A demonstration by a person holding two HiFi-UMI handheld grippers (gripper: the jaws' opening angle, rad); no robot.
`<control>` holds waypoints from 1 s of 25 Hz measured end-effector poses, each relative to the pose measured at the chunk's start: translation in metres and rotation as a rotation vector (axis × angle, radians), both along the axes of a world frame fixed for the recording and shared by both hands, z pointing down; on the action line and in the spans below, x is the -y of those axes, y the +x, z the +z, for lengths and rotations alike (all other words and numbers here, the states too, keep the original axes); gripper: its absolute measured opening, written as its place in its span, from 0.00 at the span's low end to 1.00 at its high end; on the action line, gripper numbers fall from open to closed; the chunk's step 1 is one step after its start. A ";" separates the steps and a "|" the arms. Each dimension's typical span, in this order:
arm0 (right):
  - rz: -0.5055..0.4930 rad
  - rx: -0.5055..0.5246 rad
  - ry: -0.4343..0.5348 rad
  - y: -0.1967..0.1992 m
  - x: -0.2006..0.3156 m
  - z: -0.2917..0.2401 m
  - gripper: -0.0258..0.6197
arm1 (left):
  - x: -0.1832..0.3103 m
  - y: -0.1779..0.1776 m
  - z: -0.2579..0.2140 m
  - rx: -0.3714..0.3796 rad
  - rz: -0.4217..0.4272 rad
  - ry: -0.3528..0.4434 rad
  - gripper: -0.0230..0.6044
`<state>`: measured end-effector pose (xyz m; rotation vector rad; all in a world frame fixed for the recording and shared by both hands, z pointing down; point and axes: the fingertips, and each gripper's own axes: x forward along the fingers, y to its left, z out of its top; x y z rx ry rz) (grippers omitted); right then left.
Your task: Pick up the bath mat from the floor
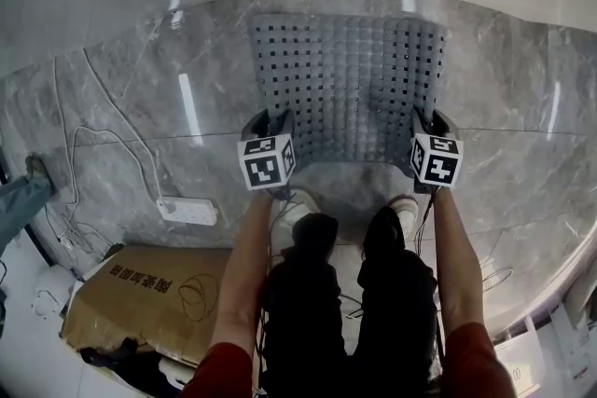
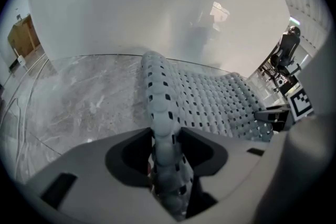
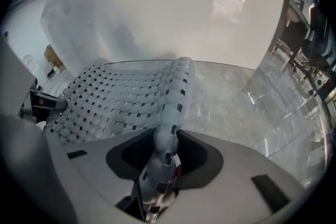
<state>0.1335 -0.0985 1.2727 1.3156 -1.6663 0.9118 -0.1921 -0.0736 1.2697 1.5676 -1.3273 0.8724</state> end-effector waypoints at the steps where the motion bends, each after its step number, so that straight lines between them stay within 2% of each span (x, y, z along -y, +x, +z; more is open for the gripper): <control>1: -0.001 0.001 0.004 -0.002 -0.001 -0.005 0.26 | 0.000 0.003 -0.004 -0.007 0.000 0.000 0.32; 6: -0.027 0.010 0.025 -0.016 -0.006 -0.033 0.21 | -0.008 0.011 -0.030 -0.001 0.008 0.000 0.27; 11: -0.042 0.010 0.029 -0.023 -0.012 -0.077 0.18 | -0.015 0.010 -0.077 0.006 0.000 0.010 0.26; 25: -0.059 0.010 0.106 -0.033 -0.011 -0.268 0.16 | -0.014 0.010 -0.274 0.022 0.002 0.090 0.25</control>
